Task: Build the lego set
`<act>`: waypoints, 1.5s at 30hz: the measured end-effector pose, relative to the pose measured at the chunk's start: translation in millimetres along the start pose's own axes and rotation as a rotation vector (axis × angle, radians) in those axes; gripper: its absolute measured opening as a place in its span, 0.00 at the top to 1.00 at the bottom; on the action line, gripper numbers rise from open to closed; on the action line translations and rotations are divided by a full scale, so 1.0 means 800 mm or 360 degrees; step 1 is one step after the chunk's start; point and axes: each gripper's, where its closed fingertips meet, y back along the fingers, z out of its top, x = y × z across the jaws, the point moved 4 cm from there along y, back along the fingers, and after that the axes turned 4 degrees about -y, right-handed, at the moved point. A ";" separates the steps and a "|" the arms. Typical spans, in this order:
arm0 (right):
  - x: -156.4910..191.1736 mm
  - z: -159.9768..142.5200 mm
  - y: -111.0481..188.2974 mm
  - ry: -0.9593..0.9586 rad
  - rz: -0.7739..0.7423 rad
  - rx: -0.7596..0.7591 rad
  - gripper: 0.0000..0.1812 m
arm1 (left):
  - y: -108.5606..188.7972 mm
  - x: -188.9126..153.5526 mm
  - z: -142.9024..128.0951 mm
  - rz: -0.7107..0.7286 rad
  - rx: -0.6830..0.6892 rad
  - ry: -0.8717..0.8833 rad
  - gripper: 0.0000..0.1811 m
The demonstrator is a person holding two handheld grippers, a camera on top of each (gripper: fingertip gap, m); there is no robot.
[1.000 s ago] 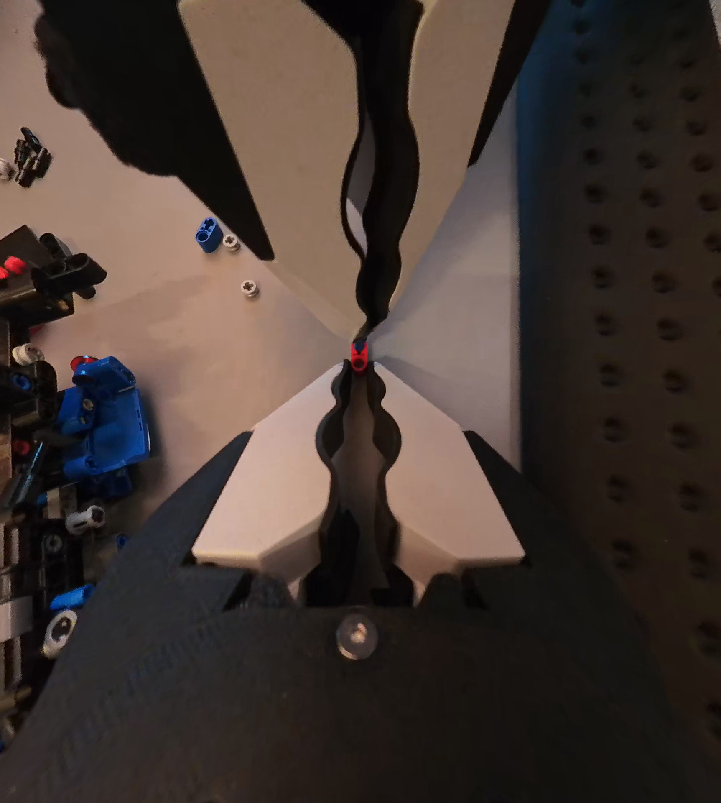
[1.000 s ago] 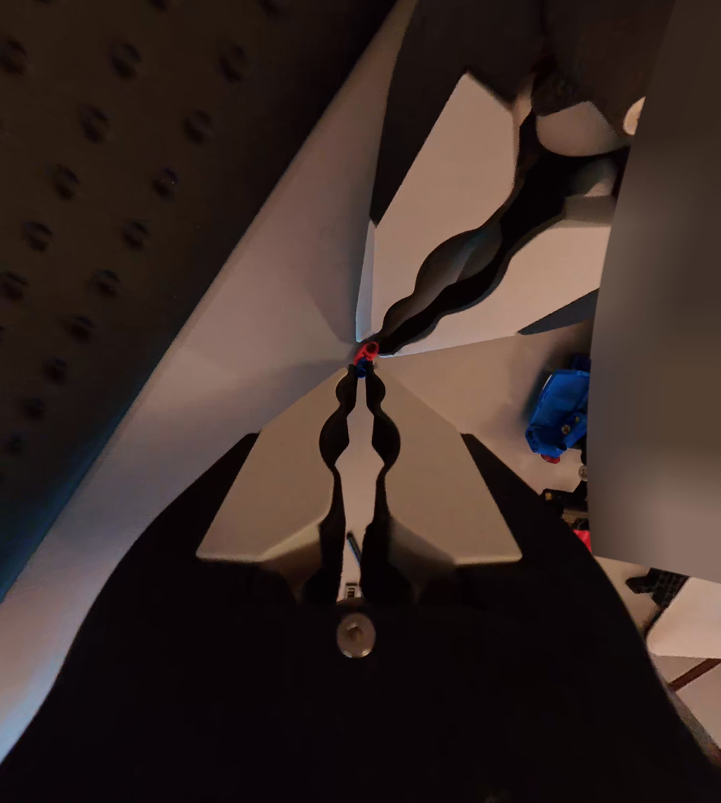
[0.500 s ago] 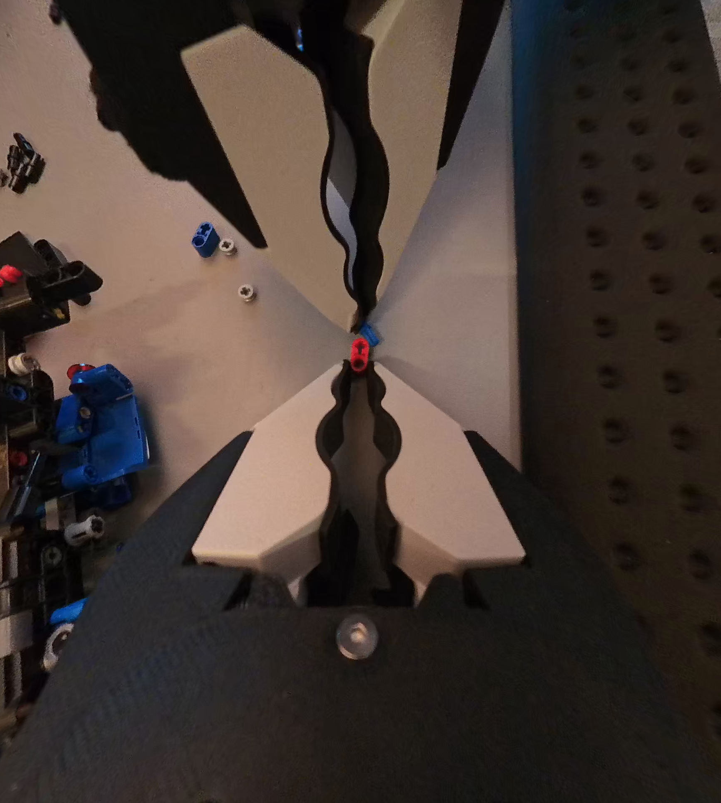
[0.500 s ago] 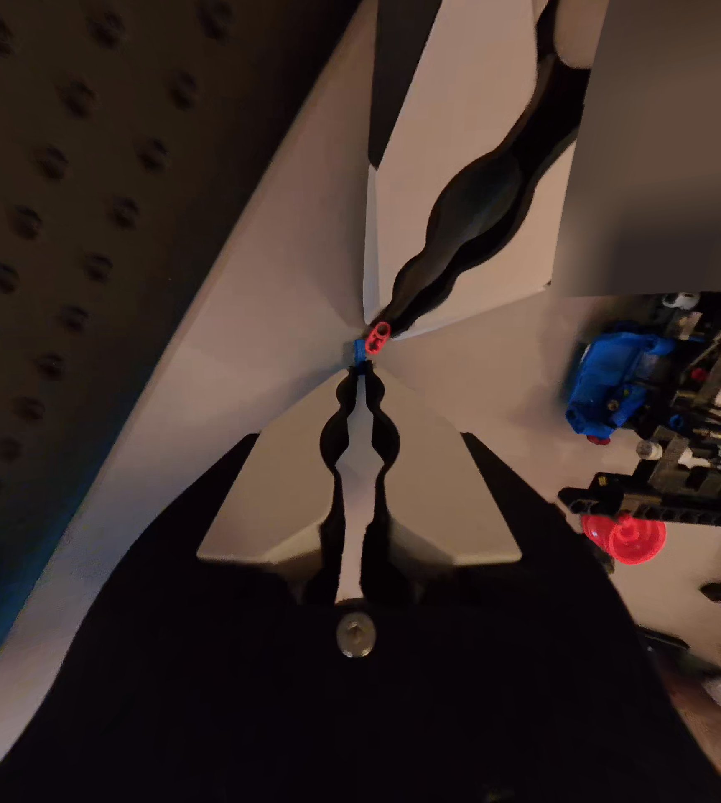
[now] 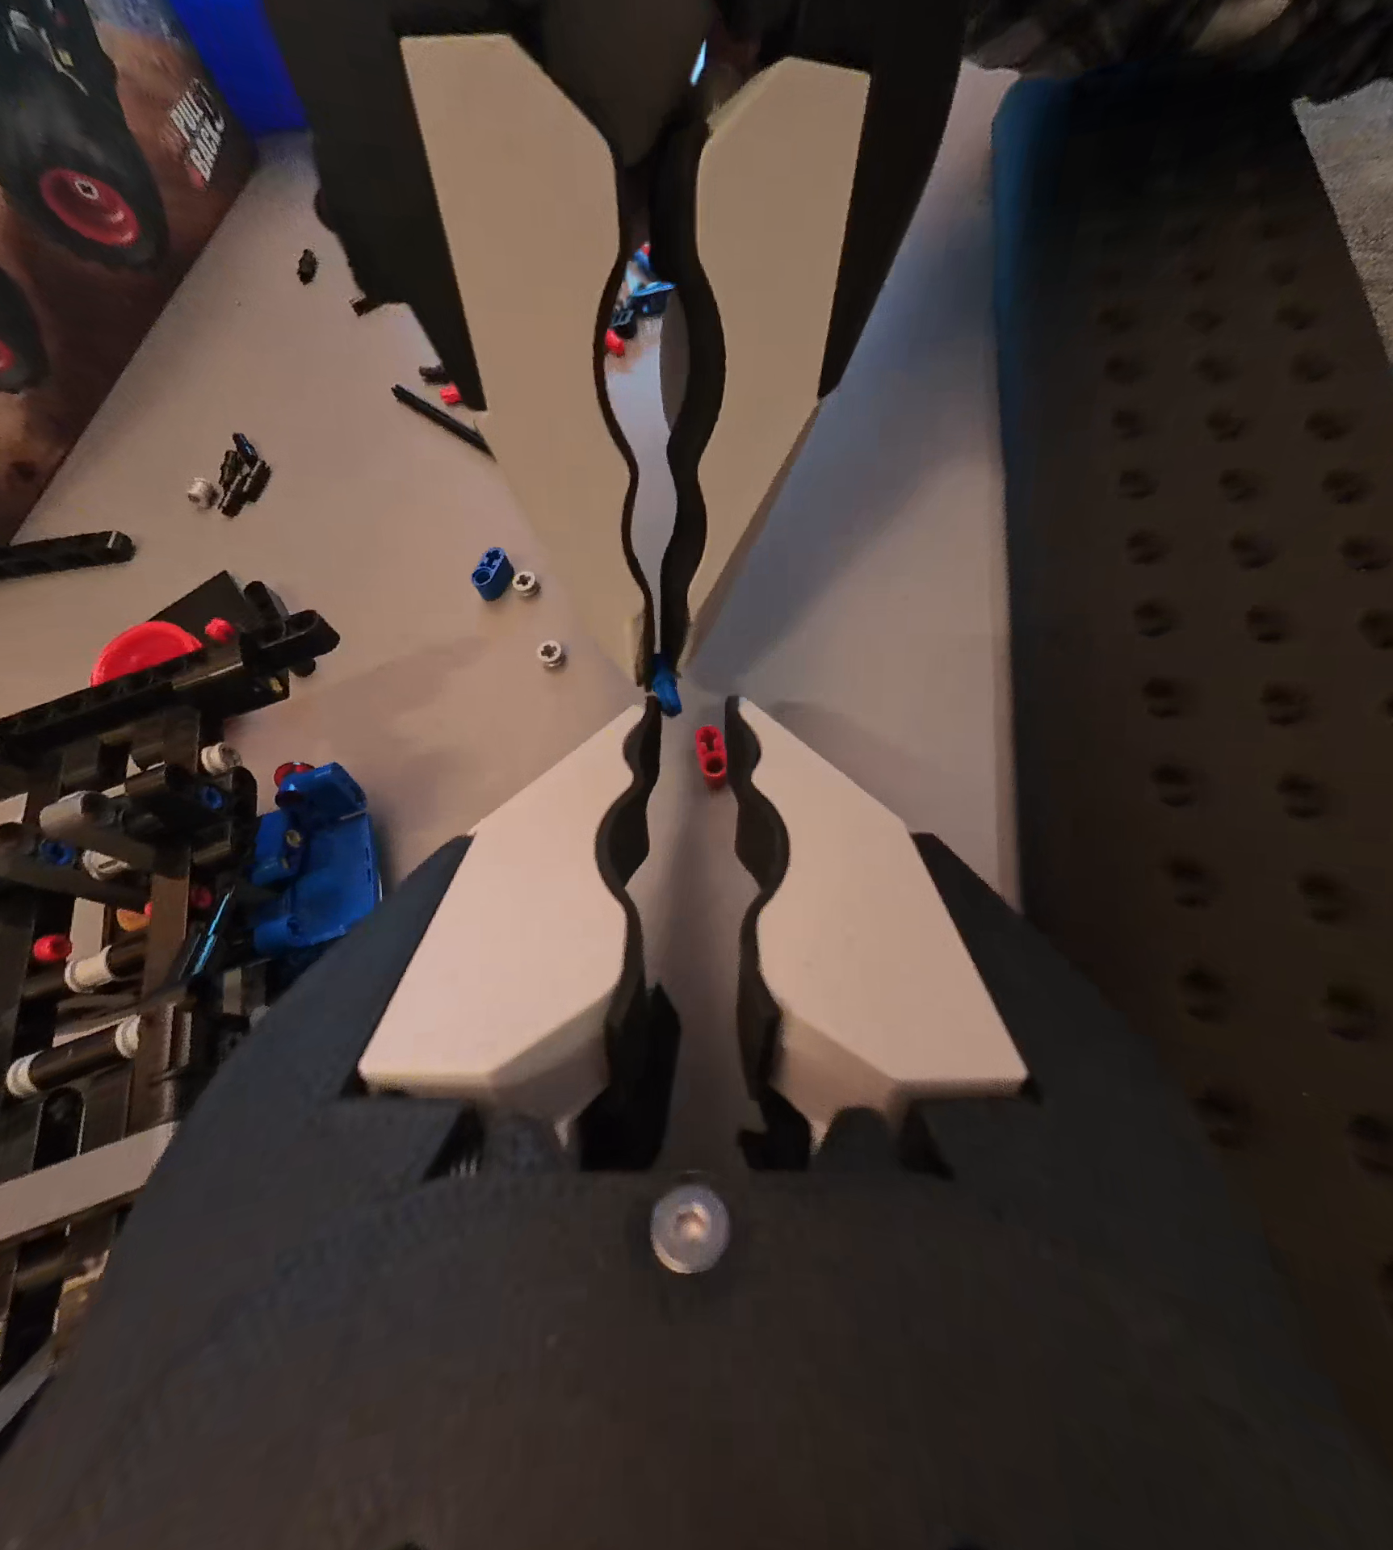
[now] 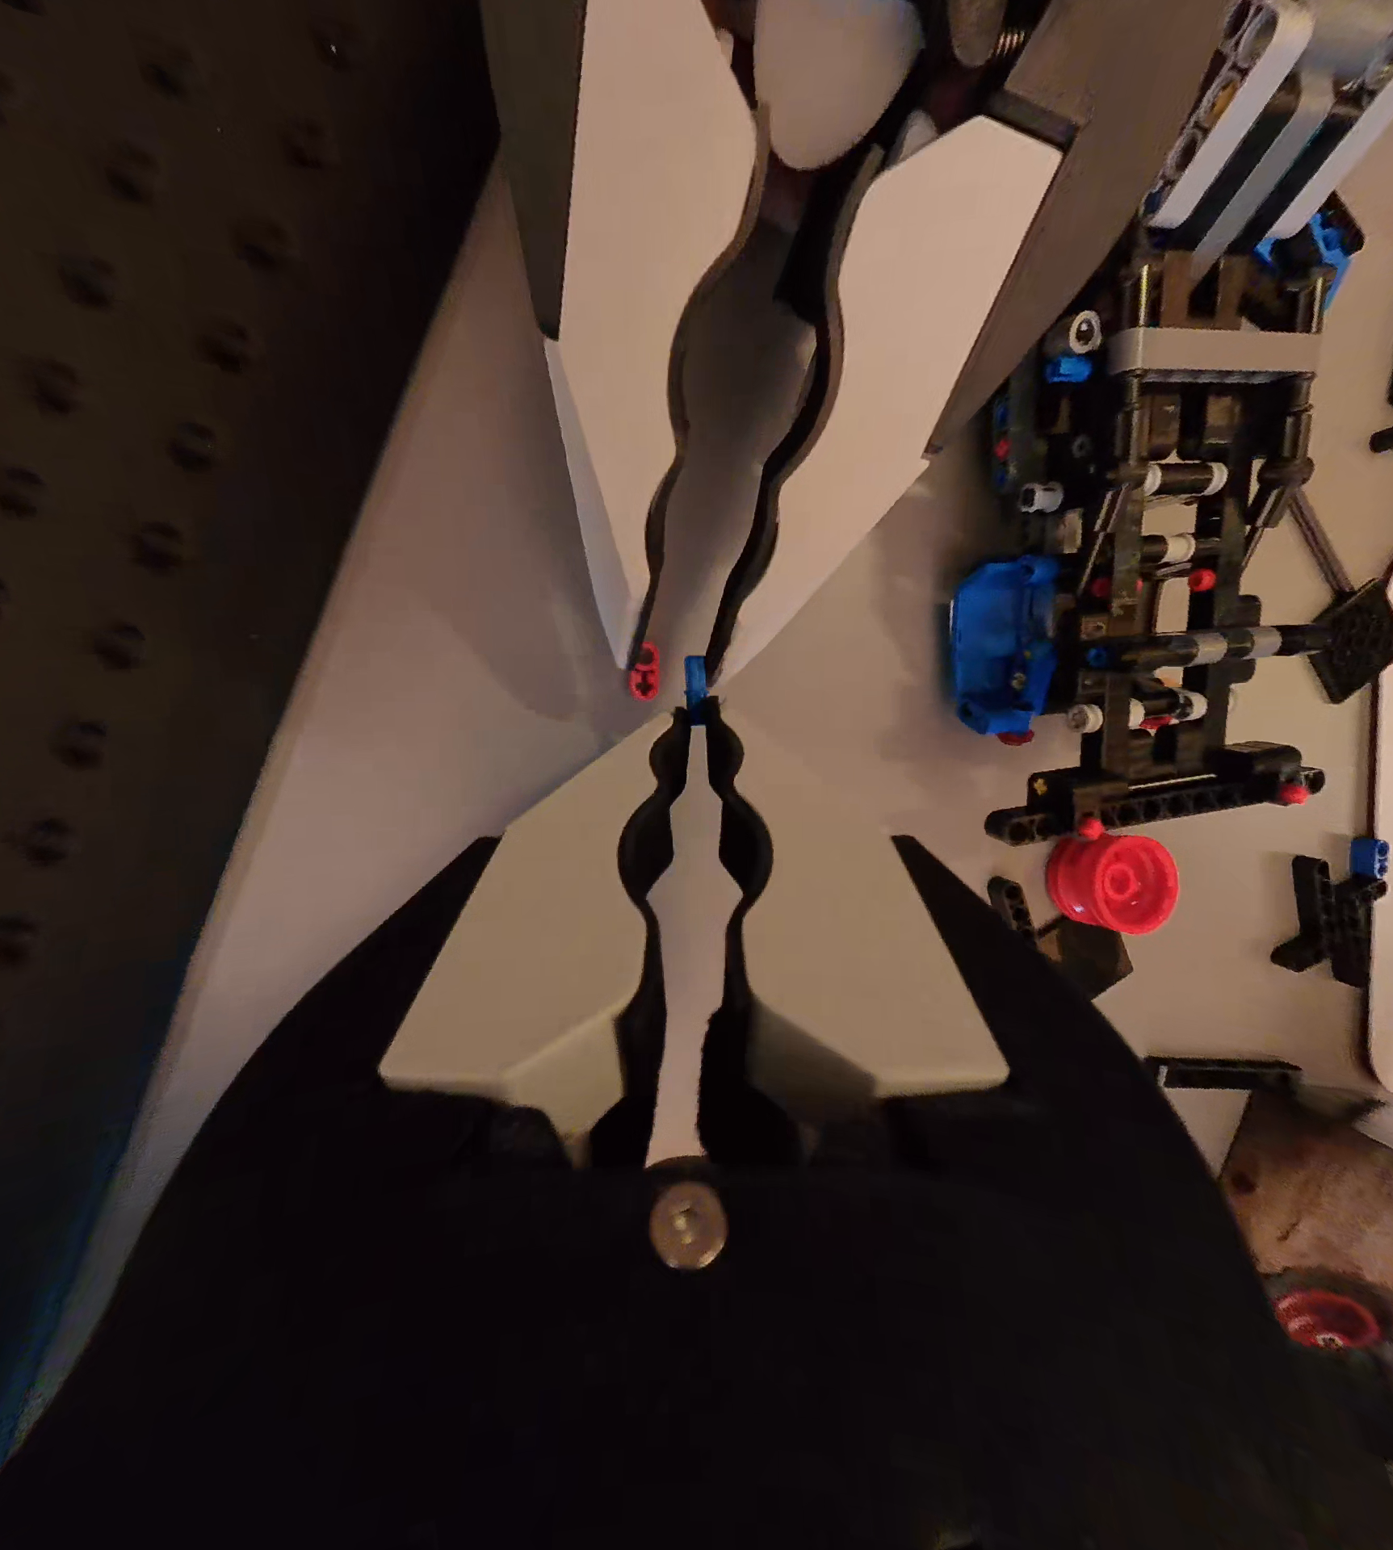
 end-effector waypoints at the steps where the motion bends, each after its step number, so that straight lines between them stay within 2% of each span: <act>1: -0.001 0.000 0.000 -0.0001 -0.0017 -0.0005 0.99 | 0.000 0.000 0.000 -0.0004 -0.0001 0.0010 0.92; 7: -0.001 0.004 0.002 -0.0010 -0.0084 -0.0059 0.99 | 0.002 0.002 0.001 0.0004 -0.0029 0.0026 0.93; 12: 0.001 0.008 0.007 -0.0045 -0.0100 -0.0144 0.99 | 0.007 0.006 0.005 0.0026 -0.0072 0.0032 0.98; 24: 0.002 0.017 0.025 -0.0150 -0.0109 -0.0408 0.99 | 0.013 0.004 0.014 -0.0035 -0.0177 0.0101 0.99; 29: 0.003 0.017 0.026 -0.0121 -0.0127 -0.0391 0.99 | 0.014 0.002 0.016 -0.0039 -0.0191 0.0079 0.99; 32: 0.001 0.012 0.025 -0.0084 -0.0190 -0.0315 0.99 | 0.014 0.000 0.016 -0.0057 -0.0190 0.0100 0.93; 35: 0.003 0.013 0.025 -0.0052 -0.0218 -0.0289 0.99 | 0.018 0.001 0.020 -0.0085 -0.0243 0.0147 0.92; 41: 0.005 0.018 0.028 0.0009 -0.0273 -0.0265 0.99 | 0.022 0.005 0.022 -0.0104 -0.0297 0.0224 0.98; 45: 0.006 0.022 0.035 -0.0004 -0.0296 -0.0316 0.99 | 0.026 0.006 0.027 -0.0133 -0.0365 0.0267 0.99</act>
